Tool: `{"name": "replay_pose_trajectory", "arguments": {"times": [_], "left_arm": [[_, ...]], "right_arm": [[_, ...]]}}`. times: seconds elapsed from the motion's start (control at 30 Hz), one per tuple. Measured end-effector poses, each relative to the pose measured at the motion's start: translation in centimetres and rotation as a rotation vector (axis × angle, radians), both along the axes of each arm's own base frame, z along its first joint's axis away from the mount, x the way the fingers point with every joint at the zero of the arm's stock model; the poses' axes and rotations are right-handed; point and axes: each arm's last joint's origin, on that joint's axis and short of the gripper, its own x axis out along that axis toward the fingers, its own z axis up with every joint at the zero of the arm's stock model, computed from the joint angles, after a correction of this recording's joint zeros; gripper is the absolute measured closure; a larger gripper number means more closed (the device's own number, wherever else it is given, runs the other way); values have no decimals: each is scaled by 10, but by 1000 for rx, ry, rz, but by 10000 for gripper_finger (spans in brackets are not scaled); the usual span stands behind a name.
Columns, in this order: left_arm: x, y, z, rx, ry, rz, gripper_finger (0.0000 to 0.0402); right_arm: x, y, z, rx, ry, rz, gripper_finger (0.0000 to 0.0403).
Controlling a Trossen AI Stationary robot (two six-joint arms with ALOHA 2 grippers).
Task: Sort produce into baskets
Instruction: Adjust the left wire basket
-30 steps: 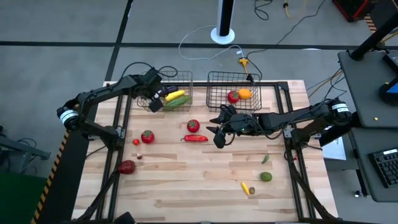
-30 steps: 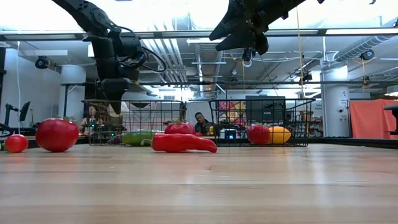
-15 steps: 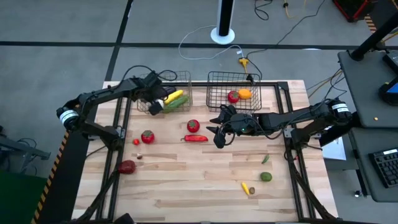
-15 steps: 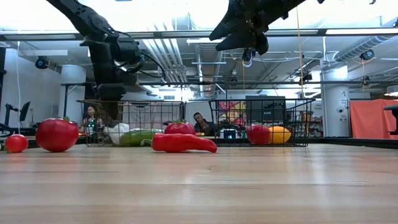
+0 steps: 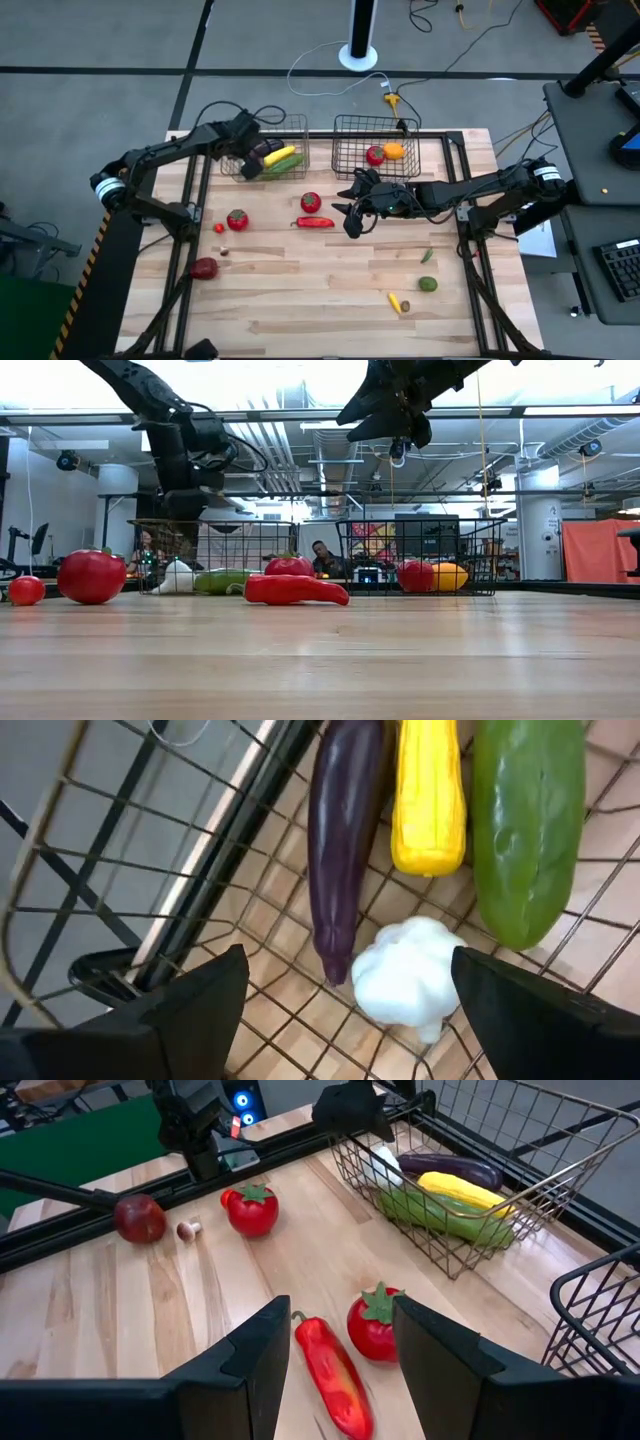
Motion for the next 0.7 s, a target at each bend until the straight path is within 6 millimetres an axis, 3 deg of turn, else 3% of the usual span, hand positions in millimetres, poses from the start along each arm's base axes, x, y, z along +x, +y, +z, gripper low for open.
{"name": "replay_pose_trajectory", "arguments": {"times": [0.17, 0.3, 0.53, 0.7], "left_arm": [[0, -2, 22, 59, -67, 0, 72], [-6, -17, 48, 124, -162, -16, 72], [-19, -80, 82, 8, -402, -211, 88], [-18, -120, 82, -51, -369, -298, 125]], "right_arm": [[0, 0, 0, -2, 1, 1, 234], [0, 0, 0, -2, 1, 1, 234], [0, 0, 0, -2, 5, 1, 234], [0, 0, -1, -1, 8, 0, 234]]}}
